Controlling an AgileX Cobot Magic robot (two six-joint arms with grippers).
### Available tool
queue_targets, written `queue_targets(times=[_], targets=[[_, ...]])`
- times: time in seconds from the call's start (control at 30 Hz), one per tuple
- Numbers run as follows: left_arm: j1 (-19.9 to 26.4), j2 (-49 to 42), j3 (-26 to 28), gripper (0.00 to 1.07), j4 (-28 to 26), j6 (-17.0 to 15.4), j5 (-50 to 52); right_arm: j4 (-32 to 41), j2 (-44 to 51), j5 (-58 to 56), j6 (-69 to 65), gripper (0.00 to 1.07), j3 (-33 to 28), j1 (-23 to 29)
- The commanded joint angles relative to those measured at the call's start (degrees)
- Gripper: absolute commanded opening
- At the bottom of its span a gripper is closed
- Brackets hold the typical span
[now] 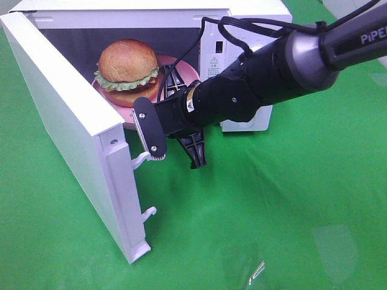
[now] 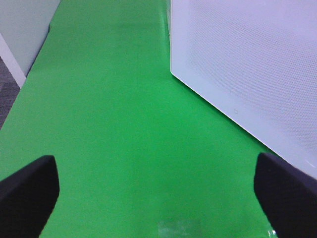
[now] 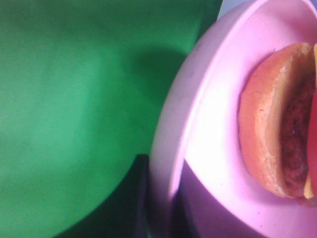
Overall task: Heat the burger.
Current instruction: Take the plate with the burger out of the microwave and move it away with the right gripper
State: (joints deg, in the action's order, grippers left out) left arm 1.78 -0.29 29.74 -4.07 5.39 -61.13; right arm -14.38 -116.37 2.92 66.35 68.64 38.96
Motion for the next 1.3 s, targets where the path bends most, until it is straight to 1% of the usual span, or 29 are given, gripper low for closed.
queue_targets(times=[0.03,0.07,0.17,0.2,0.23,0.3,0.33,0.37,0.47,0.5,0.6,0.67,0.77,0.8,0.83,0.87,0.93,1.03,1.07,1.17,1.2,1.23,1.27,1.3], targets=[[-0.23,-0.40,-0.17,1.00,-0.11,-0.23,-0.11,1.15,3.04,2.98,-1.38,0.00,-1.78,-0.97],[-0.23,-0.40,-0.17,1.00,-0.11,-0.23,-0.11,1.15,4.35,3.84,-1.38,0.00,-3.50,-0.97],[-0.23,-0.40,-0.17,1.00,-0.11,-0.23,-0.11,1.15,4.98,4.18,-1.38,0.00,-4.47,-0.97],[-0.23,-0.40,-0.17,1.00,-0.11,-0.23,-0.11,0.92,6.25,4.98,-1.38,0.00,-6.47,-0.97],[-0.23,-0.40,-0.17,1.00,-0.11,-0.23,-0.11,0.92,6.25,4.98,-1.38,0.00,-6.47,-0.97],[-0.23,-0.40,-0.17,1.00,-0.11,-0.23,-0.11,-0.69,8.65,5.73,-1.38,0.00,-10.26,-0.97],[-0.23,-0.40,-0.17,1.00,-0.11,-0.23,-0.11,-0.69,8.65,5.73,-1.38,0.00,-10.26,-0.97],[-0.23,-0.40,-0.17,1.00,-0.11,-0.23,-0.11,-1.26,10.08,5.73,-1.38,0.00,-12.15,-0.97],[-0.23,-0.40,-0.17,1.00,-0.11,-0.23,-0.11,-1.38,11.63,5.73,-1.55,0.00,-13.69,-0.97],[-0.23,-0.40,-0.17,1.00,-0.11,-0.23,-0.11,-1.38,13.12,5.73,-1.55,0.00,-15.36,-0.97],[-0.23,-0.40,-0.17,1.00,-0.11,-0.23,-0.11,-1.38,13.98,5.73,-1.55,0.00,-16.27,-0.97],[-0.23,-0.40,-0.17,1.00,-0.11,-0.23,-0.11,-1.38,17.07,5.61,-1.55,0.00,-19.71,-0.97],[-0.23,-0.40,-0.17,1.00,-0.11,-0.23,-0.11,-1.49,18.74,5.21,-1.55,0.00,-21.43,-0.97],[-0.23,-0.40,-0.17,1.00,-0.11,-0.23,-0.11,-1.55,20.40,5.10,-1.60,0.00,-23.38,-0.97],[-0.23,-0.40,-0.17,1.00,-0.11,-0.23,-0.11,-1.55,20.40,5.10,-1.60,0.00,-23.38,-0.97],[-0.23,-0.40,-0.17,1.00,-0.11,-0.23,-0.11,-1.55,22.46,4.93,-1.83,0.00,-25.44,-0.97],[-0.23,-0.40,-0.17,1.00,-0.11,-0.23,-0.11,-1.55,23.61,4.81,-1.83,0.00,-26.24,-0.97],[-0.23,-0.40,-0.17,1.00,-0.11,-0.23,-0.11,-1.55,27.67,3.38,-2.23,0.00,-29.28,-0.97],[-0.23,-0.40,-0.17,1.00,-0.11,-0.23,-0.11,-1.55,27.67,3.38,-2.23,0.00,-29.28,-0.97],[-0.23,-0.40,-0.17,1.00,-0.11,-0.23,-0.11,-1.55,31.91,0.97,-3.55,0.00,-32.37,-0.97],[-0.23,-0.40,-0.17,1.00,-0.11,-0.23,-0.11,-1.55,31.91,0.97,-3.55,0.00,-32.37,-0.97],[-0.23,-0.40,-0.17,1.00,-0.11,-0.23,-0.11,-1.55,34.66,0.06,-3.84,0.00,-33.98,-0.92],[-0.23,-0.40,-0.17,1.00,-0.11,-0.23,-0.11,-1.55,34.66,0.06,-3.84,0.00,-33.98,-0.92],[-0.23,-0.40,-0.17,1.00,-0.11,-0.23,-0.11,-1.55,37.24,-1.43,-4.41,0.00,-35.52,-0.92]])
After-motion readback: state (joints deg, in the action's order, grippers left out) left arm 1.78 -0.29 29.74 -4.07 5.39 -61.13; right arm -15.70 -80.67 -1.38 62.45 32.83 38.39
